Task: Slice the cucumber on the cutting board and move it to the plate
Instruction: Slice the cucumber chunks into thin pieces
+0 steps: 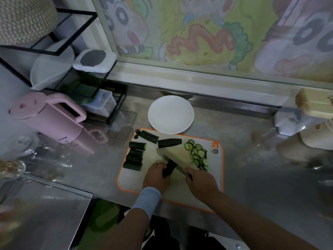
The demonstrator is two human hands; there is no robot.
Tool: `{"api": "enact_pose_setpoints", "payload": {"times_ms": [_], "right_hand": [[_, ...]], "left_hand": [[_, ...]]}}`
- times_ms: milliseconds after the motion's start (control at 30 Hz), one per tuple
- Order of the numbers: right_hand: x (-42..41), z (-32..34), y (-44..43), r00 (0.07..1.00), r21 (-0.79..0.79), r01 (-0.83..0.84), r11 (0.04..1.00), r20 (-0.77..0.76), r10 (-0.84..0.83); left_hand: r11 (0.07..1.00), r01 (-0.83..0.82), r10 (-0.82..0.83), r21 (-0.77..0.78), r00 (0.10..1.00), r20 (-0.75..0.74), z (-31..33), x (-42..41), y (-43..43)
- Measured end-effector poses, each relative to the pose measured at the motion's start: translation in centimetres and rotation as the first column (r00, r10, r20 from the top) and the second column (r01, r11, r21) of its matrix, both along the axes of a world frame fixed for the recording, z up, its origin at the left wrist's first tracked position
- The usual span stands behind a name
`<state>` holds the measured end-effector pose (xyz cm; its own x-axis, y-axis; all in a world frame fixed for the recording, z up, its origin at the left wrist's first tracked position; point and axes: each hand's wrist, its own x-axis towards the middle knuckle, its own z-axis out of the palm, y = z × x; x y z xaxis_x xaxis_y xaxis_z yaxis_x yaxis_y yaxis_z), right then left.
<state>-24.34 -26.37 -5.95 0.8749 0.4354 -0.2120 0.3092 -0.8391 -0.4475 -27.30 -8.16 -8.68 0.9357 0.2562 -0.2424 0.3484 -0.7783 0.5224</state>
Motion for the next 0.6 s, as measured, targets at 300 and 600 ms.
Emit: {"api": "enact_pose_setpoints", "payload": {"times_ms": [300,600], "right_hand": [[0.1,-0.4,0.4,0.997,-0.067,-0.070,0.995,0.008,0.071],[0.0,-0.6,0.2,0.987,-0.065,-0.133,0.989,0.077,0.138]], "left_hand": [[0.971,0.215,-0.237,0.106,0.932,0.273,-0.8,-0.8,-0.1],[0.955,0.274,-0.297,0.114,0.890,0.347,-1.9,-1.0,0.2]]}}
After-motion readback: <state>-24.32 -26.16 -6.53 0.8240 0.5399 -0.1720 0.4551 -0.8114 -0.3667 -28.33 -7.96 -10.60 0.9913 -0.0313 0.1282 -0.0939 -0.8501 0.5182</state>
